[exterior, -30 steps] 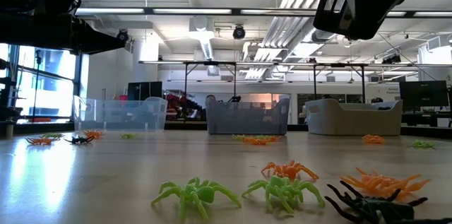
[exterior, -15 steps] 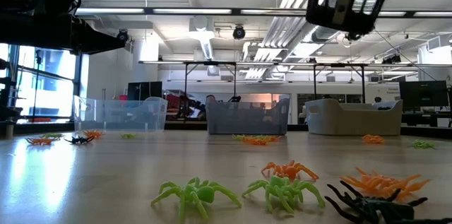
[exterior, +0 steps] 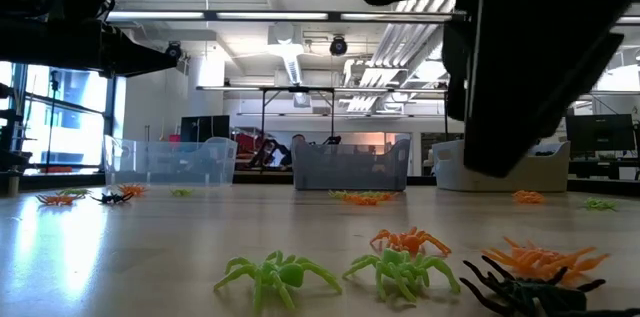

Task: Sort Halloween decoration
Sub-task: Put the black spider toy into the white bin

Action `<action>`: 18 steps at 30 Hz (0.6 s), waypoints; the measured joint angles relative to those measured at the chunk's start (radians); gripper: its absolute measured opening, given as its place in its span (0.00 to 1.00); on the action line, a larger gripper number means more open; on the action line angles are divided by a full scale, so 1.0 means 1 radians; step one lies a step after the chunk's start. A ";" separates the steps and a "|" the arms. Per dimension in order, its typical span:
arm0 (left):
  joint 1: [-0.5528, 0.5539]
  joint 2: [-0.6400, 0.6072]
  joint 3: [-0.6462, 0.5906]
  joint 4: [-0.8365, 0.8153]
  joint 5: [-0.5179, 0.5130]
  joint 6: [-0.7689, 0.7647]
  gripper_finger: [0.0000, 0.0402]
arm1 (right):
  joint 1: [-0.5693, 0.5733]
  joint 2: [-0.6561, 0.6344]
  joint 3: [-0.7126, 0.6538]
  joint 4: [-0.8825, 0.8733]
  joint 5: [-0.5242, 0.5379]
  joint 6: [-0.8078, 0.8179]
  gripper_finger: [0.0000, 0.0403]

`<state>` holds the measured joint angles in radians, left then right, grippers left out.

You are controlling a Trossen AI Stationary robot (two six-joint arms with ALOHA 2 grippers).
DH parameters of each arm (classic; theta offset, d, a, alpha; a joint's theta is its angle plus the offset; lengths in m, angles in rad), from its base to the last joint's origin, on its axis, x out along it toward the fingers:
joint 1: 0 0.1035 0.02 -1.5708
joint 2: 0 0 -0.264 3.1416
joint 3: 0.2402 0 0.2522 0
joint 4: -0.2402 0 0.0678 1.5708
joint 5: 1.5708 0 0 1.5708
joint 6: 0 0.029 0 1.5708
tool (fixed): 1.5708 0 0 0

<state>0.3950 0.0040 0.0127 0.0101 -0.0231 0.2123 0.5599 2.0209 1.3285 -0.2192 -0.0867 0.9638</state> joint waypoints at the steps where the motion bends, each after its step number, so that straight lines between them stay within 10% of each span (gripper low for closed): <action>1: 0.000 0.000 0.000 0.000 0.000 0.000 0.33 | 0.000 0.005 0.000 0.000 0.000 0.008 0.19; 18: 0.000 0.000 0.000 0.000 0.000 0.000 0.33 | -0.001 0.066 0.002 -0.019 -0.030 0.074 0.19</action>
<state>0.3950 0.0040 0.0127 0.0099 -0.0233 0.2123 0.5587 2.0872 1.3303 -0.2379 -0.1166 1.0382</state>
